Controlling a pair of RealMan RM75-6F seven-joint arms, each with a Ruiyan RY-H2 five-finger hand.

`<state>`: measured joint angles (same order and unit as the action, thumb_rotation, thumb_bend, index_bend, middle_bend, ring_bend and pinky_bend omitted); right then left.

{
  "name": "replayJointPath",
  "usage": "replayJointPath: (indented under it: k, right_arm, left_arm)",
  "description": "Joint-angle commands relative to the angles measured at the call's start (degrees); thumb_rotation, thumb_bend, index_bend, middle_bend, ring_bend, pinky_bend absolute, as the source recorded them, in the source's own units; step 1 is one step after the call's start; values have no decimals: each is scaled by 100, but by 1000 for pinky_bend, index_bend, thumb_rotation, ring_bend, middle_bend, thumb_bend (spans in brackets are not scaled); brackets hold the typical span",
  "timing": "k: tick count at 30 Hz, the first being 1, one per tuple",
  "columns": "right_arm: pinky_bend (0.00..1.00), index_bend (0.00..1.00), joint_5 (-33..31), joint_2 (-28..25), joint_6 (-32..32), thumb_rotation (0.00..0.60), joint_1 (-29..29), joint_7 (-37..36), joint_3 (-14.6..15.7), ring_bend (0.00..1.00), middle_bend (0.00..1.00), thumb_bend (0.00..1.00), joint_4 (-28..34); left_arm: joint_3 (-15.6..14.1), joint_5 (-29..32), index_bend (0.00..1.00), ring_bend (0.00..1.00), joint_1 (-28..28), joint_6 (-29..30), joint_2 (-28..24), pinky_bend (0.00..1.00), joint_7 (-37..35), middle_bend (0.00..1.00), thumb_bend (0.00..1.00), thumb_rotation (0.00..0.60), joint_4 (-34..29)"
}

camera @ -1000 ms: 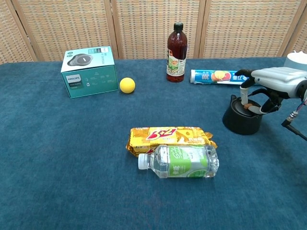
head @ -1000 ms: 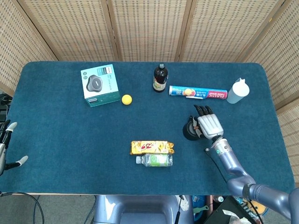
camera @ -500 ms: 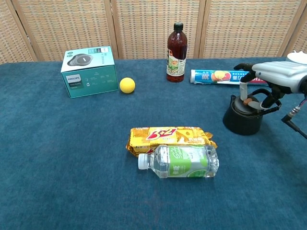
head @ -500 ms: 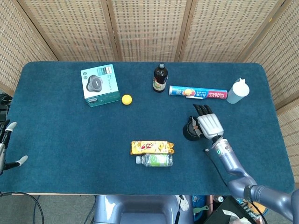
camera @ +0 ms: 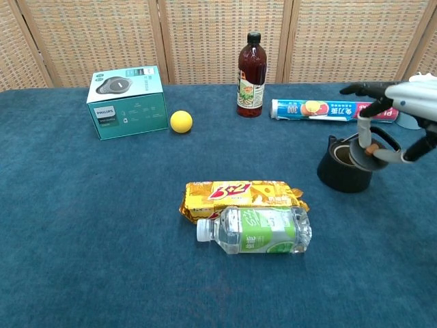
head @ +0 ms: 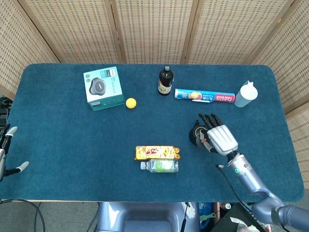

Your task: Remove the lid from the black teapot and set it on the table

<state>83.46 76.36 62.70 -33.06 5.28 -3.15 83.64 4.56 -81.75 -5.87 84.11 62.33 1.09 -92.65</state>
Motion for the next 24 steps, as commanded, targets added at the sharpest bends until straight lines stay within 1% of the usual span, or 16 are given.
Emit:
replayJointPath:
  k: [1, 4, 10, 11, 12, 13, 14, 16, 17, 19, 21, 24]
  right_arm:
    - [0, 618, 490, -29, 241, 600, 253, -129, 424, 0, 0, 544, -105]
    - [0, 618, 807, 150, 382, 600, 398, -105, 678, 0, 0, 544, -460]
    - [0, 618, 879, 394, 426, 600, 484, -207, 715, 0, 0, 544, -885]
    - [0, 606, 875, 413, 413, 600, 489, -209, 713, 0, 0, 533, -928]
    - [0, 583, 860, 427, 392, 600, 495, -179, 710, 0, 0, 509, -980]
    - [0, 526, 835, 441, 368, 600, 505, -127, 702, 0, 0, 444, -1029]
    - [0, 445, 806, 444, 342, 600, 514, -78, 694, 0, 0, 355, -1045]
    - [0, 321, 740, 423, 305, 600, 537, -1, 671, 0, 0, 227, -1025]
    - [0, 275, 726, 407, 325, 600, 553, 7, 657, 0, 0, 185, -1003]
    - [0, 248, 720, 370, 397, 600, 593, -2, 633, 0, 0, 158, -959]
    - [0, 247, 722, 275, 556, 600, 677, -61, 610, 0, 0, 154, -840]
    - [0, 243, 760, -14, 992, 600, 913, -198, 596, 0, 0, 153, -510]
  left_arm:
    - [-9, -17, 0, 0, 3, 8, 1, 0, 8, 0, 70, 600, -5]
    - [-27, -51, 0, 0, 4, 15, 10, 0, 38, 0, 70, 600, -16]
    - [-40, -68, 0, 0, 17, 38, 22, 0, 74, 0, 70, 600, -34]
    - [-39, -66, 0, 0, 17, 39, 23, 0, 76, 0, 70, 600, -32]
    - [-37, -61, 0, 0, 16, 36, 24, 0, 77, 0, 70, 600, -29]
    - [-35, -52, 0, 0, 14, 28, 27, 0, 79, 0, 70, 600, -24]
    - [-34, -45, 0, 0, 11, 20, 29, 0, 80, 0, 70, 600, -19]
    - [-32, -37, 0, 0, 5, 5, 33, 0, 80, 0, 69, 600, -15]
    - [-32, -34, 0, 0, 2, 0, 34, 0, 80, 0, 69, 600, -11]
    - [-31, -28, 0, 0, 1, -5, 36, 0, 85, 0, 70, 600, -7]
    - [-19, -12, 0, 0, 5, 15, 45, 0, 135, 0, 70, 600, 2]
    - [-26, -25, 0, 0, 24, 56, 63, 0, 173, 0, 70, 600, -8]
